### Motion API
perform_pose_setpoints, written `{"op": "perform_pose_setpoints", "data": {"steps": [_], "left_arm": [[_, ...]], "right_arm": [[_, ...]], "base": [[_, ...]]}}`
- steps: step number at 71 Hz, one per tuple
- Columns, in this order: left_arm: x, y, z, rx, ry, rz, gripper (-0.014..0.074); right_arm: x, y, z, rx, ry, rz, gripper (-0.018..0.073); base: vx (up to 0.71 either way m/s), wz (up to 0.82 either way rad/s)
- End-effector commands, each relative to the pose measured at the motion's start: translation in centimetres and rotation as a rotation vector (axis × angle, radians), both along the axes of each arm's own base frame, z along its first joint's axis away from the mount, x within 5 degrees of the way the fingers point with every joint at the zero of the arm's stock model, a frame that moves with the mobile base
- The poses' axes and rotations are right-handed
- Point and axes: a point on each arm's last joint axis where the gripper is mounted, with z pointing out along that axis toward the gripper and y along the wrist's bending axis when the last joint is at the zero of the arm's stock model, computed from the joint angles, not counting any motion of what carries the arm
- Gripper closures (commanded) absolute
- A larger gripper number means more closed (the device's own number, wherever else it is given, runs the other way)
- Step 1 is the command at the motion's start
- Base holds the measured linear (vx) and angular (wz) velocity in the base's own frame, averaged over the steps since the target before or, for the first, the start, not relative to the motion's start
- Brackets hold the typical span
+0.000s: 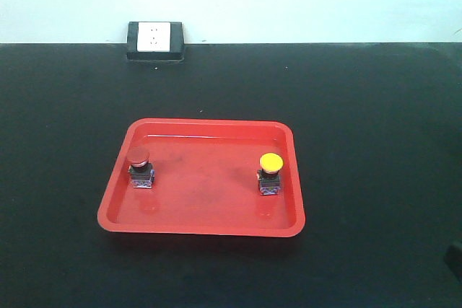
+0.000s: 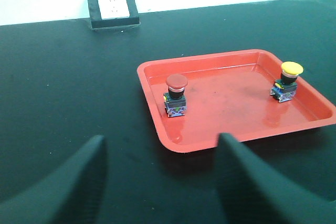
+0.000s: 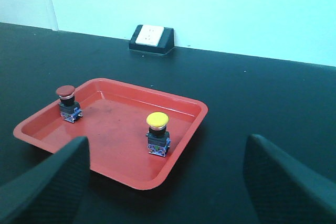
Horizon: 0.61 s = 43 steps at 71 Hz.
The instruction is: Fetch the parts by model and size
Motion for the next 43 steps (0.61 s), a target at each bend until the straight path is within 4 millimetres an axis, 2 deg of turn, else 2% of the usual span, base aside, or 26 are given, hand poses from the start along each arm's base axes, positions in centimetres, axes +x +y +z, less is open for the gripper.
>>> {"op": "perform_pose_setpoints", "data": {"steps": [1,7,14,43], "left_arm": [[0.09,-0.11,1.22,-0.020,-0.072,-0.012,0.0413],[0.13,-0.14,1.41,-0.026,-0.093,-0.014,0.0606],[0.19,-0.21,1.80,-0.040,-0.134,-0.019,0.0605],[0.19,-0.22,1.91,-0.043,-0.144,-0.020,0.0604]], "right_arm": [[-0.27,-0.11,1.22,0.035,-0.109,0.001,0.0082],[-0.28,-0.12,1.26,0.036,-0.113,0.001,0.0263],[-0.28,-0.11,1.39,0.043,-0.127,0.002,0.0573],[-0.31,-0.14,0.88,0.027,-0.072,-0.001,0.0569]], "base": [[0.00,0.00],[0.00,0.00],[0.00,0.00],[0.00,0.00]]}}
